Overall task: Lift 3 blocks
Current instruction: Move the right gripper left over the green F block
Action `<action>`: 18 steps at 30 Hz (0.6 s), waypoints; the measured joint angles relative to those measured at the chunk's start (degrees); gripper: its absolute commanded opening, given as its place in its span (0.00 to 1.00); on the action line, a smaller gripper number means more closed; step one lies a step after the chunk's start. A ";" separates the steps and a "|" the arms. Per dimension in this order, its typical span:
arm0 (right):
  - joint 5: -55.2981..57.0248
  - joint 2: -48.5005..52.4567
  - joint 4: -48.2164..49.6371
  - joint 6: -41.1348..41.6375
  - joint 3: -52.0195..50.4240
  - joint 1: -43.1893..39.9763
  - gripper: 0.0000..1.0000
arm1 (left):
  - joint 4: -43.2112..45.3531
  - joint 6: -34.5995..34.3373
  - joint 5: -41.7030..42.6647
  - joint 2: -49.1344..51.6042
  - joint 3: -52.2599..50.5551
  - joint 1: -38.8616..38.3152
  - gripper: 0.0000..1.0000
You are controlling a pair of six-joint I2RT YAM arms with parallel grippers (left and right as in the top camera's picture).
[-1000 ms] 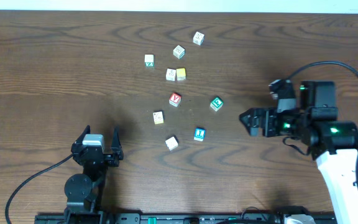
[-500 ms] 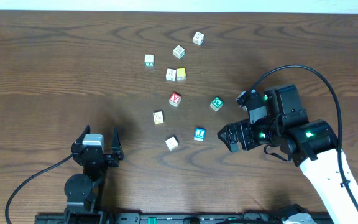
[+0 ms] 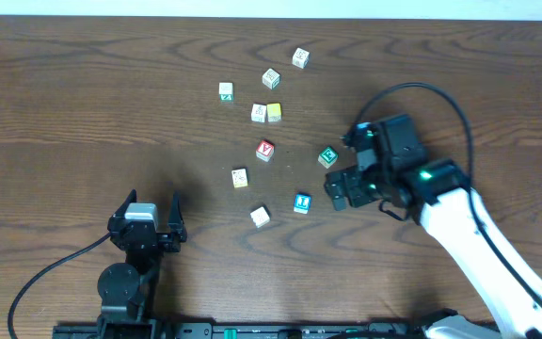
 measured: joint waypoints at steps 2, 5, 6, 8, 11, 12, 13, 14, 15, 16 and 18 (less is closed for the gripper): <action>0.31 3.76 2.34 -1.88 0.00 1.20 0.99 | 0.00 0.00 0.00 0.00 0.00 0.00 0.75; 0.50 8.96 5.18 -4.61 0.00 2.16 0.99 | 0.00 0.02 0.00 0.00 0.00 0.00 0.75; 0.55 10.64 6.12 -5.49 0.00 2.32 0.99 | 0.00 0.00 -0.02 0.00 0.00 0.00 0.75; 0.70 13.42 7.39 -7.21 -0.04 2.29 0.99 | 0.00 0.00 -0.02 0.00 0.00 0.00 0.75; 0.81 15.61 10.21 -9.11 -0.11 2.29 0.99 | 0.00 0.02 -0.02 0.00 0.00 0.00 0.75; 0.90 16.02 11.26 -9.64 -0.11 2.29 0.99 | 0.00 0.00 -0.02 0.00 0.00 0.00 0.75; 0.90 16.33 12.17 -10.14 -0.11 2.29 0.99 | 0.00 0.02 -0.02 0.00 0.00 0.00 0.75; 1.05 16.57 13.66 -10.75 -0.13 2.29 0.99 | 0.00 0.02 -0.02 0.00 0.00 0.00 0.75; 1.16 16.65 14.60 -11.08 -0.13 2.29 0.99 | 0.00 0.00 0.00 0.00 0.00 0.00 0.75; 1.40 16.70 15.67 -11.34 -0.13 2.29 0.99 | 0.00 0.00 0.00 0.00 0.00 0.00 0.75; 2.05 16.70 17.20 -11.85 -0.13 2.29 0.99 | 0.00 0.00 0.00 0.00 0.00 0.00 0.75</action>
